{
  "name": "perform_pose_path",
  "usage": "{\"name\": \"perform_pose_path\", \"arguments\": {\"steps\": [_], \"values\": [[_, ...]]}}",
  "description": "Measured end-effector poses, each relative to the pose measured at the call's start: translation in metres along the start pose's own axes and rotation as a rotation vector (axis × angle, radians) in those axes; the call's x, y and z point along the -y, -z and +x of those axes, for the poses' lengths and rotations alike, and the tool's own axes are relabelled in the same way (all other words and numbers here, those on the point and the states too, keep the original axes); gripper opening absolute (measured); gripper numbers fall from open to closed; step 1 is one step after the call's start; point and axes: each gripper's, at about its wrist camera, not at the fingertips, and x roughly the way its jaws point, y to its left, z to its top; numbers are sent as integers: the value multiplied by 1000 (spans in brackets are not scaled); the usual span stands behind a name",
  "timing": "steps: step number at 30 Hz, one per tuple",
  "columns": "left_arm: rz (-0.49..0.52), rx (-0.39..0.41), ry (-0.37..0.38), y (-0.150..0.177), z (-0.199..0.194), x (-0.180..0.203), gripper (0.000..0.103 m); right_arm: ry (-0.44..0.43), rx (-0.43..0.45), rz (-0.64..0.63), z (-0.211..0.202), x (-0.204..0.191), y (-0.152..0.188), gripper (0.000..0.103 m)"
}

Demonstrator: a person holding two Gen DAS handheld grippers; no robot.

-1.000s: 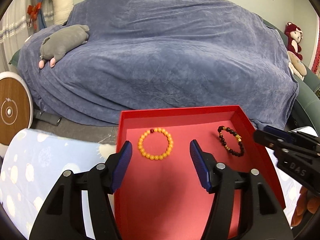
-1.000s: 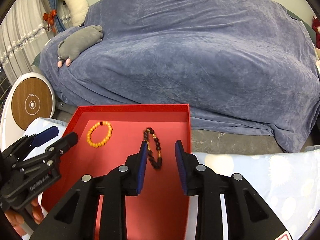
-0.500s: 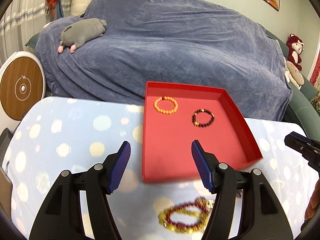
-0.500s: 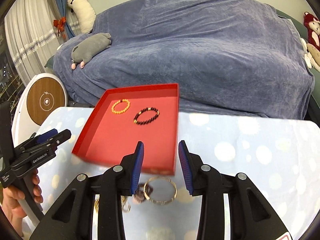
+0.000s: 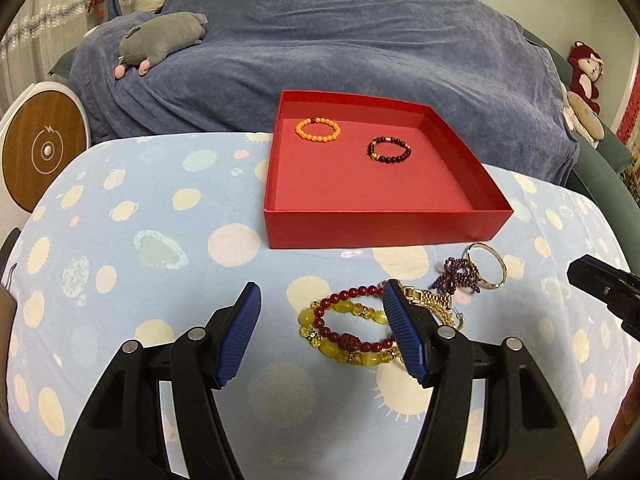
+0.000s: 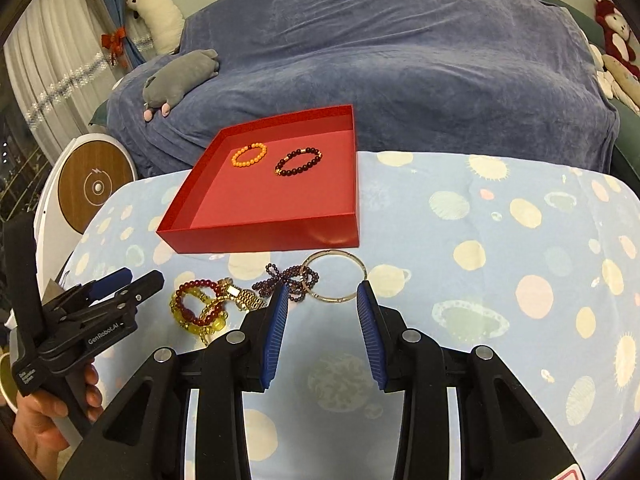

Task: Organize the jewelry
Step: 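Withdraw both tools from the box back toward the bracelet pile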

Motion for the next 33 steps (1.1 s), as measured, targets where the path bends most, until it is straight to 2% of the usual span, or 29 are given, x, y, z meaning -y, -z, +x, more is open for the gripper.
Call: {"name": "perform_pose_path", "arguments": {"steps": [5, 13, 14, 15, 17, 25, 33], "values": [[7, -40, -12, 14, 14, 1, 59, -8, -29, -35, 13, -10, 7, 36], [-16, -48, -25, 16, 11, -12, 59, -60, -97, -98, 33, -41, 26, 36], [-23, -48, -29, 16, 10, -15, 59, -64, -103, -110, 36, -46, 28, 40], [-29, -49, -31, 16, 10, -19, 59, -67, -105, -114, 38, -51, 31, 50], [-44, -55, -35, 18, 9, -27, 59, -79, -104, -120, 41, -57, 34, 59], [-68, -57, -28, 22, 3, -43, 59, -88, -143, -152, 64, -82, 43, 60], [-69, -62, -20, 24, 4, -48, 59, -63, -145, -165, 77, -87, 45, 63]]}}
